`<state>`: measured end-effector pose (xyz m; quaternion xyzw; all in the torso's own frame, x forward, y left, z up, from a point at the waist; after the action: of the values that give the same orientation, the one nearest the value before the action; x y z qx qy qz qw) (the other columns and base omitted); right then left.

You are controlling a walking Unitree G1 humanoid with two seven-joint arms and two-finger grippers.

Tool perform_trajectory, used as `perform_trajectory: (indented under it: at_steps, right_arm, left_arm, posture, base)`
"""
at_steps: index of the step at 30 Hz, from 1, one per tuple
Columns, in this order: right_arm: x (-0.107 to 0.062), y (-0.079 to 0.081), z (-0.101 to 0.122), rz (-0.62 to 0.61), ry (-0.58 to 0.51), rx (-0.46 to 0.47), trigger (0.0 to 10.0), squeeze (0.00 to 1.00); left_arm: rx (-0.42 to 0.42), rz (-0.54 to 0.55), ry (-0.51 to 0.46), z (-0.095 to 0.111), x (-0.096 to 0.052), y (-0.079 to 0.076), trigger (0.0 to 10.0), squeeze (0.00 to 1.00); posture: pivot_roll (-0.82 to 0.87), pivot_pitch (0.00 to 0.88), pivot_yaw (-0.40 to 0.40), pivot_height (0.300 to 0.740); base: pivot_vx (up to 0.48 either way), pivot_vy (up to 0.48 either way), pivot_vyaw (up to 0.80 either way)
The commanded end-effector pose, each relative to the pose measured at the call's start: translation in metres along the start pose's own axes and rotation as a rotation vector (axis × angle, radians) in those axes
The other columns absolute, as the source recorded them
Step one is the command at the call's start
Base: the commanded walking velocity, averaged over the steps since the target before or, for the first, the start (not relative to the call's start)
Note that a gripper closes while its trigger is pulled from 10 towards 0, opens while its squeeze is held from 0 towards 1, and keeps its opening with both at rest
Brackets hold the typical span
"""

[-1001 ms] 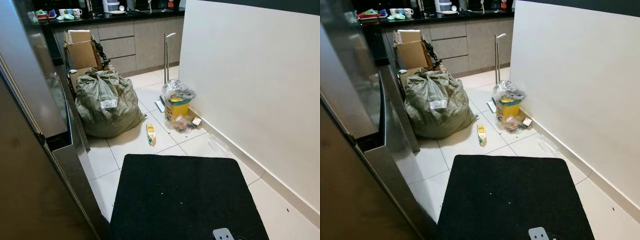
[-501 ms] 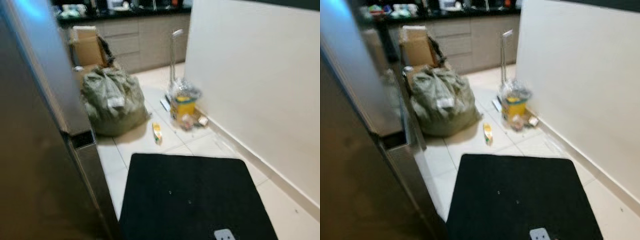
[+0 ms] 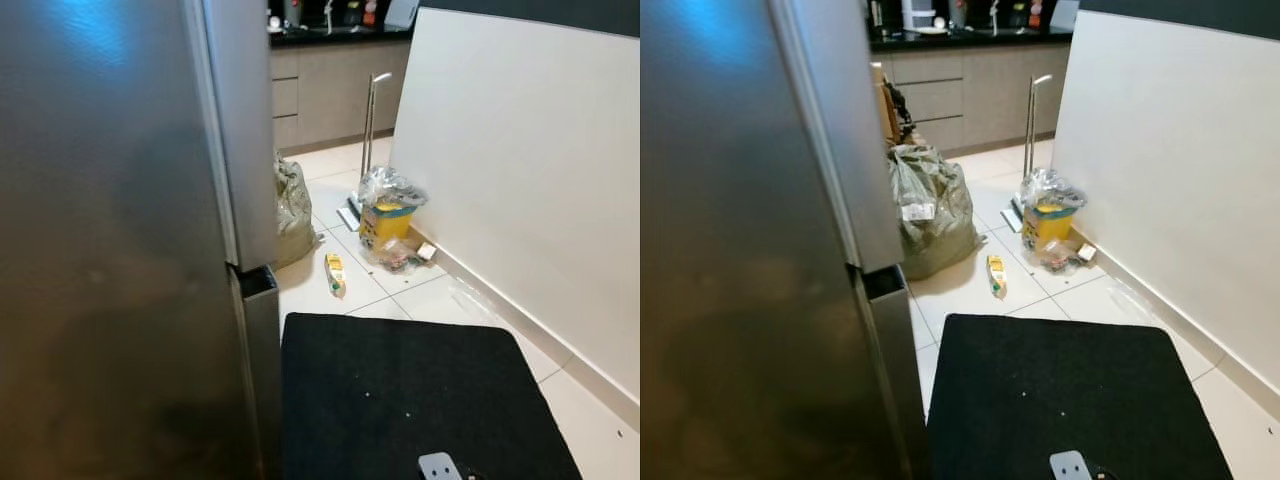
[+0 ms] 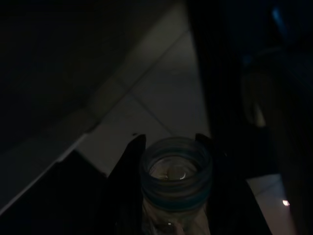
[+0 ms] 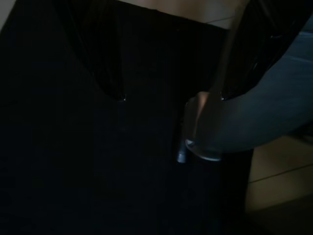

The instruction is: Restocking fridge

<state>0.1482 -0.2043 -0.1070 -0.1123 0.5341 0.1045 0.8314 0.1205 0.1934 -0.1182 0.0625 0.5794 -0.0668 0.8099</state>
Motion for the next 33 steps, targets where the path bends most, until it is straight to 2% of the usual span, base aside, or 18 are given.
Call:
perform_trajectory:
  at_steps: [1, 4, 16, 25, 33]
  right_arm:
    - [0.0008, 0.0044, 0.0007, 0.013, 0.000, -0.002, 10.0, 0.00]
    - [0.0009, 0.0045, 0.0007, 0.014, 0.000, -0.002, 10.0, 0.00]
    - [0.0009, 0.0052, 0.0008, 0.017, 0.000, -0.001, 10.0, 0.00]
    - [0.0010, 0.0055, 0.0005, 0.017, 0.001, -0.003, 10.0, 0.00]
    - [0.0009, 0.0055, 0.0002, 0.018, 0.001, -0.004, 10.0, 0.00]
  left_arm:
    - [0.001, 0.008, 0.023, -0.0088, -0.0010, 0.0021, 10.0, 0.00]
    - [-0.002, 0.010, 0.024, -0.0089, -0.0010, 0.0024, 10.0, 0.00]
    - [-0.008, -0.014, 0.014, -0.0061, -0.0009, 0.0013, 10.0, 0.00]
    - [-0.004, -0.022, 0.023, -0.0079, -0.0011, 0.0013, 10.0, 0.00]
    - [-0.005, -0.004, 0.019, -0.0063, -0.0012, 0.0037, 10.0, 0.00]
  posture:
    - [-0.02, 0.000, 0.002, 0.740]
    - [-0.02, 0.000, 0.003, 0.740]
    - [-0.02, 0.000, 0.002, 0.740]
    - [-0.02, 0.000, 0.006, 0.740]
    - [-0.02, 0.000, 0.007, 0.740]
  base:
    - [0.000, 0.382, 0.00]
    - [0.000, 0.382, 0.00]
    - [0.000, 0.000, 0.00]
    - [0.000, -0.480, 0.00]
    - [0.000, 0.000, 0.00]
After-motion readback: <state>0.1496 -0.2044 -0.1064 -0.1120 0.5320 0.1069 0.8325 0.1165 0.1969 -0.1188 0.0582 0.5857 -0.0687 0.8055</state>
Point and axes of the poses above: a point about 5 cm out from each wrist's last joint towards the gripper, its own x axis pointing out of the wrist towards the gripper, its own z axis along the axis of the wrist's last joint, y = z × x, the point moved 1 cm from there along x, pointing out of the wrist towards the gripper, and after that the axes turned 10 degrees about -x, right-handed, at the moved point
